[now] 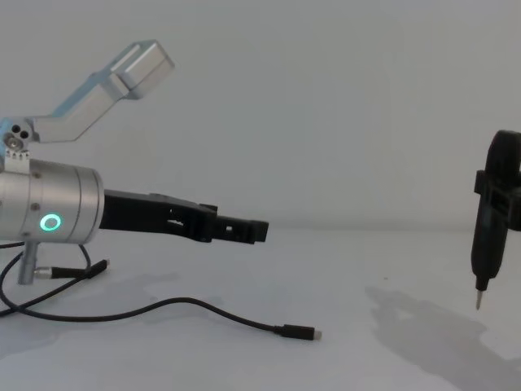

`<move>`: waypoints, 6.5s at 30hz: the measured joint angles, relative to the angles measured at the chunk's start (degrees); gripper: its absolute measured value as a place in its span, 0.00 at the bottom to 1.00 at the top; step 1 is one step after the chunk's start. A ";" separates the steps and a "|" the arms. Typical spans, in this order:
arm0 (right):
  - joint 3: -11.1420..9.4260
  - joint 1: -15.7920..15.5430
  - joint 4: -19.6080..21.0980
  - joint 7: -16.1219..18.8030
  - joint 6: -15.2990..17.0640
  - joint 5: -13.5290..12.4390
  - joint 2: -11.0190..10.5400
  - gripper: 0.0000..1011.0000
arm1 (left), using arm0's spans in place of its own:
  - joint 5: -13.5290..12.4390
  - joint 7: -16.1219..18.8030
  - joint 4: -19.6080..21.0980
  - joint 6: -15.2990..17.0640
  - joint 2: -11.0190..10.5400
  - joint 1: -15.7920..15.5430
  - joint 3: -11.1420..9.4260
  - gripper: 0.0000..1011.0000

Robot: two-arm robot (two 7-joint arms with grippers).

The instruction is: Pick up the data cable with the one hand.

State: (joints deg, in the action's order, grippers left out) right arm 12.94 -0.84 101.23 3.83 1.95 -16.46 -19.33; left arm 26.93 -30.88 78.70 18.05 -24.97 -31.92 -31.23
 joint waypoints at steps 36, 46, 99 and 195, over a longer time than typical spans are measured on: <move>0.00 0.00 0.00 0.00 0.00 0.00 0.00 0.27 | -1.88 -2.51 -0.66 0.74 -4.49 1.42 -2.25 0.99; 0.00 0.00 0.00 0.00 0.00 0.00 0.00 0.27 | -1.87 -2.79 -0.65 -0.24 -5.28 1.94 -1.84 0.99; 0.00 0.00 0.00 0.00 0.00 0.00 0.00 0.27 | -3.25 -0.86 -2.25 -0.21 -4.54 4.32 0.12 0.99; 6.78 14.99 -15.69 9.25 -5.46 2.11 5.82 0.27 | -3.04 0.67 -1.47 0.79 -4.13 5.66 1.12 0.04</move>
State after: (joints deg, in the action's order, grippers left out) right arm 19.72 14.15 85.53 13.08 -3.51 -14.36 -13.51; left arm 23.89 -30.21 77.22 18.85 -29.10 -26.26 -30.11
